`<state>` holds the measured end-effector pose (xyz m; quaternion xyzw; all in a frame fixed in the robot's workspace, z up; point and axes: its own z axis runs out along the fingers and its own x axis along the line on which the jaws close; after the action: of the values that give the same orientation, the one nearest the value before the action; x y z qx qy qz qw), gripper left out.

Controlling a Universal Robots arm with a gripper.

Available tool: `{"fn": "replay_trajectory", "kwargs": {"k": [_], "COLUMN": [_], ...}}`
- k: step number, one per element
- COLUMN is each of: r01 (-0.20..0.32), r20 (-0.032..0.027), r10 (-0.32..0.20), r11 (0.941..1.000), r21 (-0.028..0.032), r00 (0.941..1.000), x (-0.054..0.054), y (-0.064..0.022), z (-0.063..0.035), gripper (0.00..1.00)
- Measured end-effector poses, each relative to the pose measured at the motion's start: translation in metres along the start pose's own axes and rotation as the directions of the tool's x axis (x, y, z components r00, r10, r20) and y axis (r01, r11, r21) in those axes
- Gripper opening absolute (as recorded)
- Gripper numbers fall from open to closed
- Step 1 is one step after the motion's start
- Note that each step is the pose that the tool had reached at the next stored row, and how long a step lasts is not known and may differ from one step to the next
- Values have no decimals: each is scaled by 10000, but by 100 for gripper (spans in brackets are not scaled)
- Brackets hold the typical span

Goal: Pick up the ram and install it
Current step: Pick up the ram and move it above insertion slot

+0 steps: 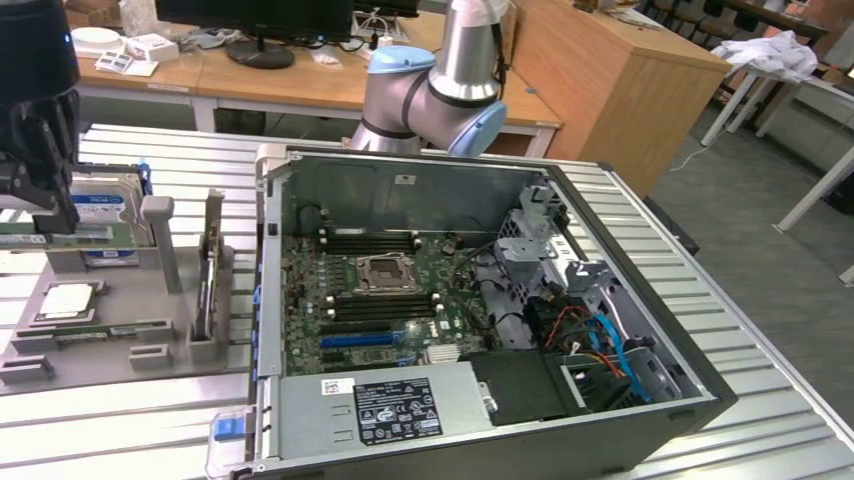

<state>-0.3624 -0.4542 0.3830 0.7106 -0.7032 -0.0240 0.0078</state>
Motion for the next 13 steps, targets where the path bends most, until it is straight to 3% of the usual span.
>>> {"fn": "replay_trajectory", "kwargs": {"k": [13], "r01": [1], "r20": [1], "r10": [-1], "r11": [10000], "r21": [0], "r00": [10000], "x": [-4], "y": [4], "z": [-162], "gripper": [12]}}
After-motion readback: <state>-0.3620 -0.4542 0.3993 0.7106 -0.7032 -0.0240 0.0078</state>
